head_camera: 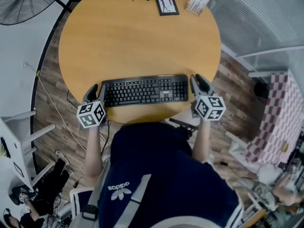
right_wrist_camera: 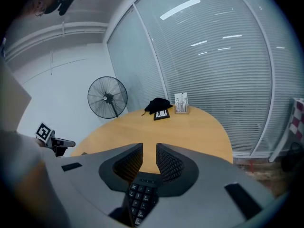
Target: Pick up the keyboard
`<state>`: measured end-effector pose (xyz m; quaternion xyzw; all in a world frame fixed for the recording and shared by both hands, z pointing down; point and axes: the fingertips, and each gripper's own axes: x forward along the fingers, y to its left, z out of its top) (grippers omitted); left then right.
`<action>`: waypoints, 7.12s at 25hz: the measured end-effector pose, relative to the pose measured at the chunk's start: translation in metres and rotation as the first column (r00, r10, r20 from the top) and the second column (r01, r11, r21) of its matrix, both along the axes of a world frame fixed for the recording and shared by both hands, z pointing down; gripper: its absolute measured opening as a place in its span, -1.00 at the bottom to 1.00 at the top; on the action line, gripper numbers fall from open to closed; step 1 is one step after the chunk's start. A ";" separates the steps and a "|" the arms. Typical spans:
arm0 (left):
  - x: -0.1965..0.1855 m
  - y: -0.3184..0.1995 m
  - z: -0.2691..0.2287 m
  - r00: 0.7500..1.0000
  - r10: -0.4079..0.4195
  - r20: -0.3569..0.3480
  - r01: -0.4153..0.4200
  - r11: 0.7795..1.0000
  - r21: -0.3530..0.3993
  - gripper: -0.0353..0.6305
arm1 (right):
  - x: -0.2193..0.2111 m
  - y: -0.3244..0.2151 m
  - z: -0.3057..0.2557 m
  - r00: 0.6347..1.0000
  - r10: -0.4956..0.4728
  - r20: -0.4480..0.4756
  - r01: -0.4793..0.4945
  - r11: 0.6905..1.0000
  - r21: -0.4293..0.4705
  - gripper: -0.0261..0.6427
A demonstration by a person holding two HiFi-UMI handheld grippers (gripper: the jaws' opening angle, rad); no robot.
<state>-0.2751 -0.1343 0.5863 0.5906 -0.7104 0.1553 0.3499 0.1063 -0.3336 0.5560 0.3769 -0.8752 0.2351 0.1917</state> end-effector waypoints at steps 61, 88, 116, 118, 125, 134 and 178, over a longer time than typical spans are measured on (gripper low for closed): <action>-0.010 -0.006 0.088 0.905 -0.134 -0.404 0.074 0.984 -0.161 -0.38 | -0.005 0.010 0.133 1.000 0.026 0.013 -0.017 0.894 -0.449 -0.46; -0.005 -0.024 -0.024 0.951 -0.007 -0.310 0.061 0.984 0.166 -0.39 | -0.004 -0.011 0.007 0.995 0.018 0.097 -0.006 0.993 -0.121 -0.46; 0.036 -0.003 -0.253 0.999 0.009 -0.037 0.014 0.809 0.587 -0.39 | 0.031 0.011 -0.209 0.956 -0.108 0.272 0.020 0.951 0.308 -0.46; 0.043 0.005 -0.261 1.000 -0.008 -0.025 0.021 0.798 0.602 -0.39 | 0.037 0.013 -0.215 0.953 -0.123 0.278 0.031 0.948 0.315 -0.46; 0.069 0.041 -0.268 0.997 -0.074 -0.029 0.076 0.787 0.612 -0.39 | 0.048 0.022 -0.227 0.944 -0.190 0.271 0.091 0.936 0.339 -0.46; 0.090 0.107 -0.274 0.988 -0.153 -0.001 0.118 0.764 0.634 -0.39 | 0.051 0.057 -0.232 0.921 -0.268 0.282 0.155 0.918 0.365 -0.46; 0.095 0.115 -0.278 0.980 -0.196 0.023 0.141 0.779 0.611 -0.39 | 0.046 0.053 -0.224 0.914 -0.284 0.291 0.176 0.922 0.345 -0.45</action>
